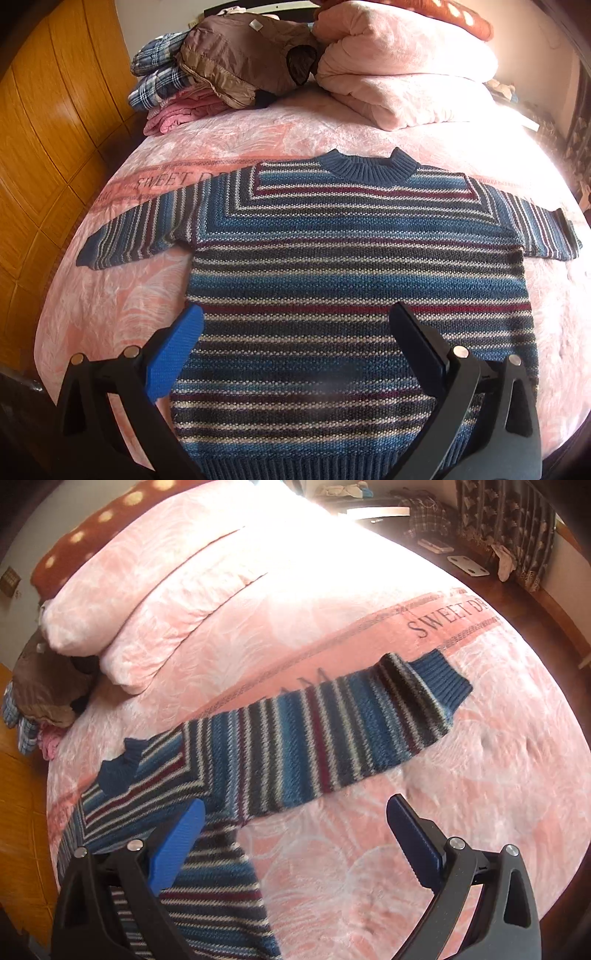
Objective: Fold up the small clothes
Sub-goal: 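Reach the right tool to the sleeve cuff and close on it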
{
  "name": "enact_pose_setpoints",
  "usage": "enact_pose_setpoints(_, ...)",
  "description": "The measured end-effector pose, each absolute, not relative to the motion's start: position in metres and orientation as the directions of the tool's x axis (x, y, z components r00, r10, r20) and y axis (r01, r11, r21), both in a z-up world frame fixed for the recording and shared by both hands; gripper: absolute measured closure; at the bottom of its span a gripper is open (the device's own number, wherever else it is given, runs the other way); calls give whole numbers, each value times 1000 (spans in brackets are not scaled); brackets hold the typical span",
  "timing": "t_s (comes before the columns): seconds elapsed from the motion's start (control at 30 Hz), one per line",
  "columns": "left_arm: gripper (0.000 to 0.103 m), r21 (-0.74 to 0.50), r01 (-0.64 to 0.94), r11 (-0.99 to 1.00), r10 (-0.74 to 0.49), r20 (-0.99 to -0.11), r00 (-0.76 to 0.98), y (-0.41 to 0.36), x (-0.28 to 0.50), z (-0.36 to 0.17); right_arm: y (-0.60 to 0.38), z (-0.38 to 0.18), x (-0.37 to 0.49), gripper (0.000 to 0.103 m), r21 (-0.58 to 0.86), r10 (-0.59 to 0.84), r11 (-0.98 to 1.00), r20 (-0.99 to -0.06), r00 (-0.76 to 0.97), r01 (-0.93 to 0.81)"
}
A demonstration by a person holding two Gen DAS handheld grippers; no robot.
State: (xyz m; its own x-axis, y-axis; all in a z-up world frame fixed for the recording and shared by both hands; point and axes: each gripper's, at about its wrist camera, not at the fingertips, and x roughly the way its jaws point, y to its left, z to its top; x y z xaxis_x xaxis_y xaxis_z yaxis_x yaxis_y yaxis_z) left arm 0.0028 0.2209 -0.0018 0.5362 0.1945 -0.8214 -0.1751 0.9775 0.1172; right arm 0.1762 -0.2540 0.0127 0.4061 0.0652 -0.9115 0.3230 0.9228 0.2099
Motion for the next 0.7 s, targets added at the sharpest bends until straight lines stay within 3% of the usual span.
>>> enact_pose_setpoints(0.3,3,57,-98,994,103,-824,557,121,85,-26,-420,-63,222,8,157,-11,844,-951,310,512)
enact_pose_setpoints(0.47,3,39,-74,996,74,-832,550,70,133,-45,-463,-100,230,11,248,70,800,-943,325,546)
enact_pose_setpoints(0.53,3,42,-67,997,72,-830,553,56,148,-49,-472,-115,233,20,282,111,780,-941,319,558)
enact_pose_setpoints(0.7,3,58,-73,996,89,-830,551,32,175,-57,-488,-141,234,26,350,178,741,-926,334,574)
